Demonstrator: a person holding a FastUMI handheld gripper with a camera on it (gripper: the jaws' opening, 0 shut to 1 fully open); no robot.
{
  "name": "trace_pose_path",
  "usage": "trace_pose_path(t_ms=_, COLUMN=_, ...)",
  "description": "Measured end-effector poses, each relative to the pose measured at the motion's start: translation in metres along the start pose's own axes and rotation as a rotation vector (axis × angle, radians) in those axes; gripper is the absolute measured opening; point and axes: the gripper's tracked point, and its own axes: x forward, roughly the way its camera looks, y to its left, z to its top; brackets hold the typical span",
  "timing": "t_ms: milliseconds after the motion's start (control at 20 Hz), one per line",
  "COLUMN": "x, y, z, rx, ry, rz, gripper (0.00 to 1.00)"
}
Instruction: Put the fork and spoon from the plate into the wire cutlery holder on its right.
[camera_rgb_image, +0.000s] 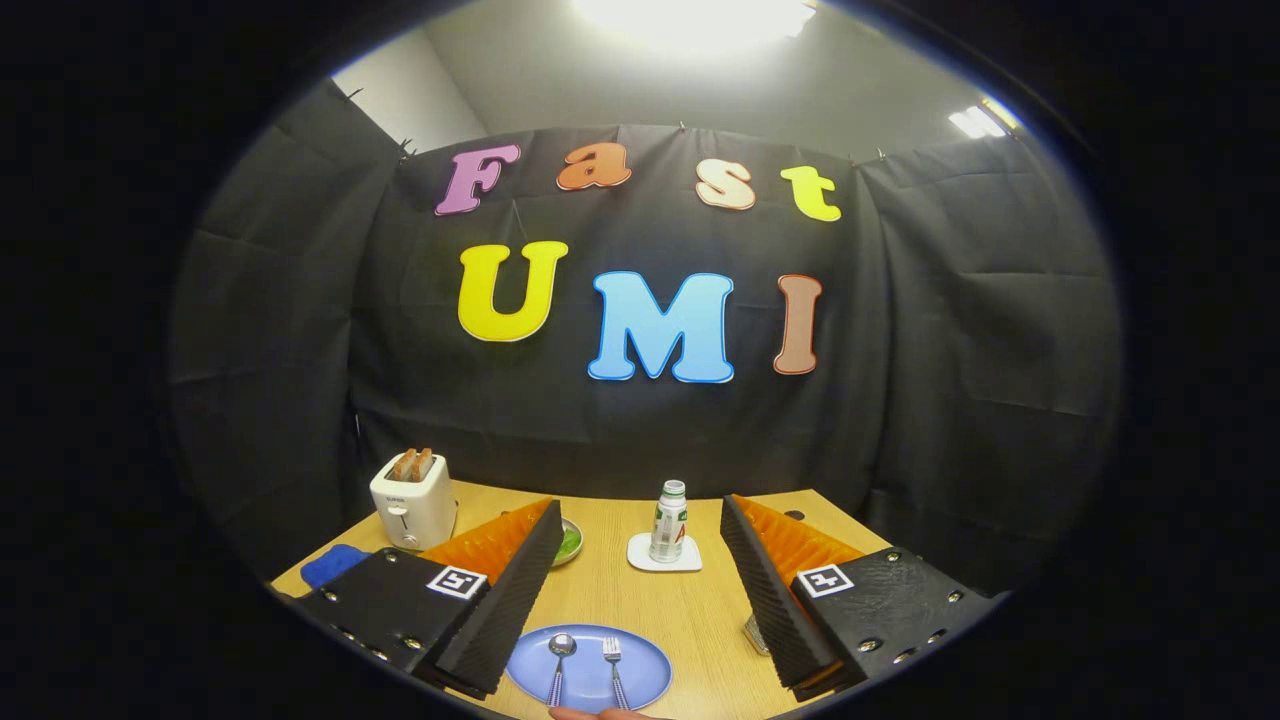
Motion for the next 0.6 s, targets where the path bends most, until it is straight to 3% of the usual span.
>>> trace_pose_path(t_ms=200, x=0.002, y=-0.001, z=-0.002, rx=-0.019, ry=-0.002, rz=0.004, gripper=0.97)
trace_pose_path(t_ms=600, x=0.005, y=-0.002, z=-0.054, rx=-0.046, ry=0.119, rz=0.033, gripper=0.97)
